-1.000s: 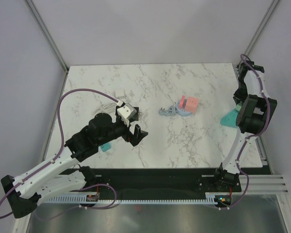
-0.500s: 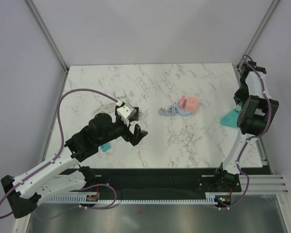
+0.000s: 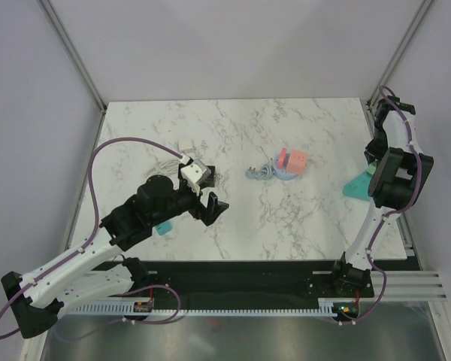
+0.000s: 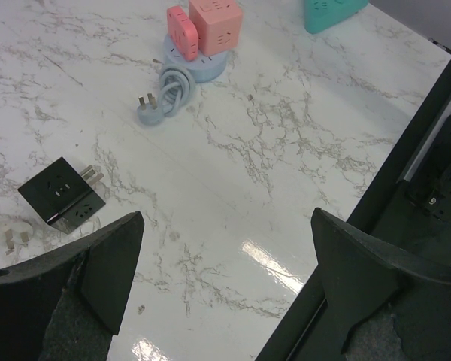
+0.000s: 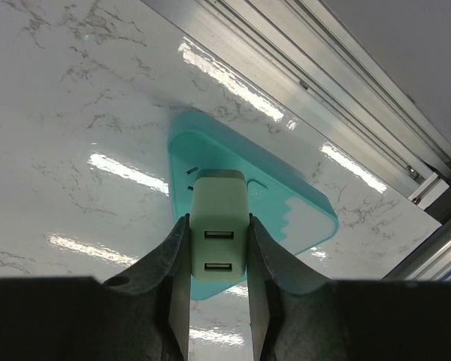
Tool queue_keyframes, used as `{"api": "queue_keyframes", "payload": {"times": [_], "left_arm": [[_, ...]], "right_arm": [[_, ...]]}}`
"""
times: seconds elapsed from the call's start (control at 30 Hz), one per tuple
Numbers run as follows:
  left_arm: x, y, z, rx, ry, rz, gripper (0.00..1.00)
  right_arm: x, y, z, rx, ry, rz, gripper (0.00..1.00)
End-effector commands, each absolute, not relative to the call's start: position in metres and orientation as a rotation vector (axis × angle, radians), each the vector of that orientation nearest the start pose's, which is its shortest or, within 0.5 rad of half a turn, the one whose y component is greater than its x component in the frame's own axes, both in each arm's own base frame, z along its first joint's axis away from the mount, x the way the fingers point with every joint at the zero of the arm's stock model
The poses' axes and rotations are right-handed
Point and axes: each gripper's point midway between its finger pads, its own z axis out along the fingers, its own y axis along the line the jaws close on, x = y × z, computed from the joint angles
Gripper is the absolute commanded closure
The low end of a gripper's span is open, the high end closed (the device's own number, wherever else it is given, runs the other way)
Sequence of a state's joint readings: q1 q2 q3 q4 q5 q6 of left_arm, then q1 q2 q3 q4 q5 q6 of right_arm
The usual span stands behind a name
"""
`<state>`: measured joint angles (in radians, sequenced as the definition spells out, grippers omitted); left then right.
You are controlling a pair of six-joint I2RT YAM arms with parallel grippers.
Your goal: Insert the plug
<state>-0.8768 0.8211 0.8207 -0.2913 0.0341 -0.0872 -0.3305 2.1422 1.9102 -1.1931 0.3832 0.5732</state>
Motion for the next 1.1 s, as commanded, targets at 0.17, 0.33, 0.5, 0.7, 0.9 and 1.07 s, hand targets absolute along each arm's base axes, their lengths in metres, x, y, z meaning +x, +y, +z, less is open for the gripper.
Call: {"api": "queue_keyframes", "payload": {"times": [0.17, 0.33, 0.5, 0.7, 0.9, 1.07], "left_arm": [[0.194, -0.242, 0.270, 0.763, 1.703, -0.665, 0.00], [0.194, -0.242, 0.270, 0.763, 1.703, -0.665, 0.00], [0.195, -0.242, 0.270, 0.761, 1.705, -0.663, 0.00], [0.196, -0.242, 0.269, 0.762, 1.707, -0.655, 0.00], [0.196, -0.242, 0.268, 0.764, 1.708, -0.654, 0.00], [0.196, -0.241, 0.271, 0.759, 1.700, -0.655, 0.00]], "right_arm": [[0.360, -0.177, 0.074, 1.398, 2.642, -0.536, 1.00], [0.350, -0.171, 0.055, 1.401, 2.645, -0.525, 1.00], [0.337, -0.167, 0.039, 1.424, 2.676, -0.552, 1.00], [0.334, -0.167, 0.031, 1.443, 2.678, -0.551, 1.00], [0.345, -0.177, 0.049, 1.445, 2.652, -0.568, 1.00], [0.349, -0.179, 0.060, 1.435, 2.667, -0.576, 1.00]]}}
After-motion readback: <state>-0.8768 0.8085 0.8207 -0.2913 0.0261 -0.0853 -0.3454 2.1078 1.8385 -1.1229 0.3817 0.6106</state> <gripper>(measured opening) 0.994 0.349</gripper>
